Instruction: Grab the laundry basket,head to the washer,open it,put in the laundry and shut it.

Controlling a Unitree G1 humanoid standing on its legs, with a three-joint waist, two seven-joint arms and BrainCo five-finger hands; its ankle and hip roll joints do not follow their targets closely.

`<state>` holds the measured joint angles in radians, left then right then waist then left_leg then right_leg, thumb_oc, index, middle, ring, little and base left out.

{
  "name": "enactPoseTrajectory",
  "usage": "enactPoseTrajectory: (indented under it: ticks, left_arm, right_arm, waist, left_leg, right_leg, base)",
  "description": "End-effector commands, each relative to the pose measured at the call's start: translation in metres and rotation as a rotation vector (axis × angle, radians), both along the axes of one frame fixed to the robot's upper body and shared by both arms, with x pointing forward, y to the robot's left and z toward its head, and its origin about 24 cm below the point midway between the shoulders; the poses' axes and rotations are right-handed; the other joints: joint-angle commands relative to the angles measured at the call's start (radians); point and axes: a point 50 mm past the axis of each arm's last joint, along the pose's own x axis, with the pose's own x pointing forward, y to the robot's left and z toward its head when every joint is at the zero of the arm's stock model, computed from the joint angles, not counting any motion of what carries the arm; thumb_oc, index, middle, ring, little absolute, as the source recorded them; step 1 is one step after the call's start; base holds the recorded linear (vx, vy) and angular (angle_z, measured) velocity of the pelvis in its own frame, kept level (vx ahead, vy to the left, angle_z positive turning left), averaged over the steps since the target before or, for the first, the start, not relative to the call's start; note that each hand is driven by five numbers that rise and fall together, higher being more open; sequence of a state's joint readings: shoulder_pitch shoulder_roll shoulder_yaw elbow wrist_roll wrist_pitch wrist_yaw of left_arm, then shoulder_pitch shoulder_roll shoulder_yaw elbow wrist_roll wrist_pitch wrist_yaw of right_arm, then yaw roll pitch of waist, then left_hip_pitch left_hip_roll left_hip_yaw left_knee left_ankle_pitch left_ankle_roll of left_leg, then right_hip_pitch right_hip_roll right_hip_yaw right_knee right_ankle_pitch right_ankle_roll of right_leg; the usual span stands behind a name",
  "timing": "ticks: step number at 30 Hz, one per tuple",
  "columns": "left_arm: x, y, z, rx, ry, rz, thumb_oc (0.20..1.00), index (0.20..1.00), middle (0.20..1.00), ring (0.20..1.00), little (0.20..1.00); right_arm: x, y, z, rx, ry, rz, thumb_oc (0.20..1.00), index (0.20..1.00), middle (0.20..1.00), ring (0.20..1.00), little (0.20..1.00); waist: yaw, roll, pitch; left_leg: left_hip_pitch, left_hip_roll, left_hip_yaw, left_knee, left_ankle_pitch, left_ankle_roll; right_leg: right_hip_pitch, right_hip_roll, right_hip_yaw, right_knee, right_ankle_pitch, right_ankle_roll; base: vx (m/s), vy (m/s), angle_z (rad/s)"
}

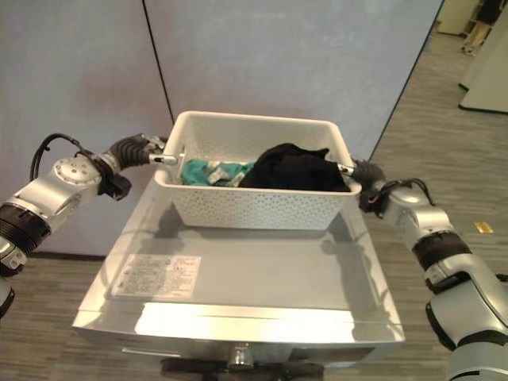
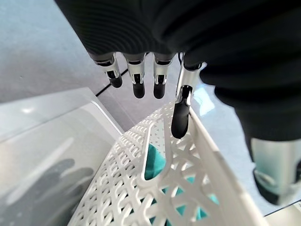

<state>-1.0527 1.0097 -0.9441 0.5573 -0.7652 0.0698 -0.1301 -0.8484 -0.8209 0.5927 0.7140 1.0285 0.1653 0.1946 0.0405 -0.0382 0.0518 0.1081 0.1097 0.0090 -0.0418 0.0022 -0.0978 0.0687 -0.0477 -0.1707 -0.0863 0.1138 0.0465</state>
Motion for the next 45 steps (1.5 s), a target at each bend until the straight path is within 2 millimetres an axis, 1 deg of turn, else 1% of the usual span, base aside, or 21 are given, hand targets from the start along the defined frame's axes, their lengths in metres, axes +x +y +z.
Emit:
enactPoseTrajectory:
  ticks: [1,3,4,5,8,10,11,16,19,22,25,28,29,32,37,38,40,41,42,44,45]
  left_arm:
    - [0.006,-0.015,0.066,-0.068,-0.258,-0.045,1.000,1.000,1.000,1.000,1.000]
    - [0.005,-0.014,0.066,-0.065,-0.267,-0.044,1.000,1.000,1.000,1.000,1.000]
    - [0.002,-0.012,0.065,-0.054,-0.272,-0.049,1.000,1.000,1.000,1.000,1.000]
    - [0.002,-0.012,0.065,-0.054,-0.272,-0.048,1.000,1.000,1.000,1.000,1.000]
    - [-0.005,-0.009,0.060,-0.031,-0.267,-0.065,1.000,1.000,1.000,1.000,1.000]
    - [-0.017,-0.007,0.056,0.002,-0.259,-0.109,1.000,1.000,1.000,1.000,1.000]
    - [-0.017,-0.007,0.055,0.002,-0.257,-0.108,1.000,1.000,1.000,1.000,1.000]
    - [-0.037,0.002,0.051,-0.040,-0.255,-0.127,1.000,1.000,1.000,1.000,1.000]
    - [-0.042,0.005,0.055,-0.047,-0.281,-0.117,1.000,1.000,1.000,1.000,1.000]
    - [-0.048,0.009,0.057,-0.054,-0.299,-0.110,1.000,1.000,1.000,1.000,1.000]
    - [-0.053,0.012,0.058,-0.070,-0.340,-0.089,1.000,1.000,1.000,1.000,1.000]
    - [-0.057,0.021,0.059,-0.087,-0.427,-0.021,1.000,1.000,1.000,1.000,1.000]
    - [-0.060,0.024,0.062,-0.093,-0.509,0.025,1.000,1.000,1.000,1.000,1.000]
    - [-0.065,0.030,0.057,-0.109,-0.570,0.079,1.000,1.000,1.000,1.000,1.000]
    - [-0.070,0.034,0.053,-0.110,-0.567,0.089,1.000,1.000,1.000,1.000,1.000]
    - [-0.073,0.038,0.050,-0.099,-0.554,0.095,1.000,1.000,1.000,1.000,1.000]
    - [-0.075,0.041,0.047,-0.094,-0.537,0.099,1.000,1.000,1.000,1.000,1.000]
    - [-0.076,0.042,0.047,-0.087,-0.533,0.098,1.000,1.000,1.000,1.000,1.000]
    - [-0.076,0.042,0.047,-0.087,-0.533,0.098,1.000,1.000,1.000,1.000,1.000]
    - [-0.080,0.048,0.044,-0.063,-0.509,0.110,1.000,1.000,1.000,1.000,1.000]
    - [-0.081,0.051,0.043,-0.053,-0.502,0.121,1.000,1.000,1.000,1.000,1.000]
  right_arm:
    - [0.015,0.023,0.093,0.123,-0.320,0.076,1.000,1.000,1.000,1.000,1.000]
    - [0.013,0.020,0.095,0.145,-0.342,0.069,1.000,1.000,1.000,1.000,1.000]
    - [0.011,0.012,0.096,0.164,-0.361,0.045,1.000,1.000,1.000,1.000,1.000]
    - [0.011,0.012,0.096,0.164,-0.360,0.045,1.000,1.000,1.000,1.000,1.000]
    - [0.005,0.001,0.096,0.178,-0.381,0.023,1.000,1.000,1.000,1.000,1.000]
    - [-0.003,-0.008,0.097,0.191,-0.412,0.023,1.000,1.000,1.000,1.000,1.000]
    - [-0.003,-0.007,0.096,0.191,-0.410,0.024,1.000,1.000,1.000,1.000,1.000]
    - [-0.015,-0.018,0.098,0.278,-0.486,-0.013,1.000,1.000,1.000,1.000,1.000]
    - [-0.017,-0.020,0.103,0.302,-0.509,-0.023,1.000,1.000,1.000,1.000,1.000]
    - [-0.018,-0.018,0.102,0.264,-0.495,-0.011,1.000,1.000,1.000,1.000,1.000]
    - [-0.023,-0.016,0.097,0.244,-0.496,0.006,1.000,1.000,1.000,1.000,1.000]
    - [-0.030,-0.024,0.092,0.245,-0.509,-0.025,1.000,1.000,1.000,1.000,1.000]
    - [-0.037,-0.030,0.090,0.235,-0.522,-0.041,1.000,1.000,1.000,1.000,1.000]
    - [-0.044,-0.038,0.092,0.174,-0.525,-0.050,1.000,1.000,1.000,1.000,1.000]
    - [-0.050,-0.041,0.090,0.111,-0.505,-0.041,1.000,1.000,1.000,1.000,1.000]
    - [-0.055,-0.050,0.086,0.046,-0.483,-0.058,1.000,1.000,1.000,1.000,1.000]
    - [-0.059,-0.057,0.084,-0.005,-0.459,-0.079,1.000,1.000,1.000,1.000,1.000]
    - [-0.061,-0.065,0.082,-0.064,-0.429,-0.105,1.000,1.000,1.000,1.000,1.000]
    - [-0.060,-0.065,0.082,-0.065,-0.429,-0.104,1.000,1.000,1.000,1.000,1.000]
    - [-0.070,-0.084,0.078,-0.216,-0.347,-0.135,1.000,1.000,1.000,1.000,1.000]
    - [-0.073,-0.090,0.076,-0.252,-0.324,-0.148,1.000,1.000,1.000,1.000,1.000]
  waist:
    - [0.031,0.010,0.016]
    - [0.032,0.009,0.017]
    - [0.034,0.007,0.019]
    - [0.034,0.007,0.018]
    - [0.037,0.006,0.019]
    - [0.038,0.004,0.021]
    - [0.037,0.005,0.020]
    - [0.042,0.005,0.023]
    - [0.044,0.004,0.023]
    - [0.047,0.001,0.024]
    - [0.051,-0.002,0.027]
    - [0.054,-0.006,0.029]
    - [0.056,-0.014,0.033]
    - [0.052,-0.019,0.037]
    - [0.049,-0.017,0.038]
    - [0.046,-0.017,0.038]
    - [0.042,-0.016,0.039]
    - [0.043,-0.018,0.039]
    - [0.043,-0.017,0.039]
    - [0.036,-0.018,0.043]
    - [0.034,-0.018,0.046]
  left_leg:
    - [0.027,0.047,0.007,0.034,-0.059,0.002]
    - [0.026,0.047,0.007,0.035,-0.059,0.002]
    - [0.028,0.047,0.005,0.035,-0.061,0.003]
    - [0.028,0.047,0.005,0.035,-0.061,0.003]
    - [0.029,0.048,0.005,0.035,-0.062,0.003]
    - [0.031,0.048,0.006,0.036,-0.065,0.004]
    - [0.032,0.048,0.006,0.035,-0.065,0.004]
    - [0.037,0.049,0.004,0.035,-0.068,0.004]
    - [0.037,0.049,0.004,0.035,-0.067,0.004]
    - [0.038,0.049,0.005,0.034,-0.066,0.003]
    - [0.038,0.048,0.004,0.035,-0.067,0.004]
    - [0.036,0.048,0.000,0.037,-0.069,0.004]
    - [0.032,0.047,-0.004,0.040,-0.072,0.004]
    - [0.027,0.045,-0.006,0.041,-0.077,0.006]
    - [0.026,0.044,-0.006,0.042,-0.079,0.006]
    - [0.026,0.043,-0.007,0.041,-0.080,0.006]
    - [0.026,0.043,-0.005,0.042,-0.080,0.006]
    - [0.025,0.042,-0.005,0.043,-0.080,0.006]
    - [0.025,0.042,-0.005,0.043,-0.080,0.006]
    - [0.026,0.042,-0.006,0.045,-0.081,0.006]
    - [0.025,0.042,-0.006,0.045,-0.080,0.006]
  right_leg:
    - [0.018,-0.091,-0.062,0.063,-0.103,0.103]
    - [0.019,-0.091,-0.063,0.063,-0.104,0.103]
    - [0.020,-0.090,-0.064,0.063,-0.104,0.103]
    - [0.020,-0.090,-0.064,0.063,-0.104,0.103]
    - [0.023,-0.089,-0.066,0.063,-0.105,0.104]
    - [0.026,-0.090,-0.068,0.064,-0.107,0.103]
    - [0.027,-0.090,-0.068,0.064,-0.107,0.103]
    - [0.030,-0.090,-0.070,0.064,-0.108,0.104]
    - [0.031,-0.091,-0.071,0.065,-0.108,0.104]
    - [0.033,-0.092,-0.073,0.064,-0.107,0.104]
    - [0.036,-0.092,-0.074,0.064,-0.107,0.103]
    - [0.037,-0.091,-0.077,0.063,-0.109,0.101]
    - [0.036,-0.091,-0.076,0.062,-0.110,0.099]
    - [0.032,-0.091,-0.077,0.063,-0.113,0.096]
    - [0.031,-0.092,-0.075,0.064,-0.115,0.095]
    - [0.031,-0.093,-0.074,0.066,-0.116,0.095]
    - [0.030,-0.094,-0.075,0.067,-0.116,0.095]
    - [0.029,-0.094,-0.076,0.068,-0.115,0.095]
    - [0.029,-0.094,-0.076,0.068,-0.115,0.095]
    - [0.028,-0.096,-0.075,0.070,-0.114,0.095]
    - [0.027,-0.096,-0.074,0.071,-0.114,0.095]
  base:
    - [0.00,0.000,0.00]
    - [0.00,0.000,0.00]
    - [0.00,0.000,0.00]
    - [0.00,0.000,0.00]
    - [0.00,0.000,0.00]
    - [0.00,0.000,0.00]
    - [0.00,0.000,0.00]
    - [0.00,0.000,0.00]
    - [0.00,0.000,0.00]
    - [0.00,0.000,0.00]
    - [0.00,0.000,0.00]
    - [0.00,0.000,0.00]
    - [0.00,0.000,0.00]
    - [-0.01,-0.010,0.04]
    - [0.00,0.000,0.00]
    - [0.00,0.000,0.00]
    - [0.00,0.000,0.00]
    - [0.00,0.000,0.00]
    - [0.00,0.000,0.00]
    - [0.00,0.000,0.00]
    - [0.00,0.000,0.00]
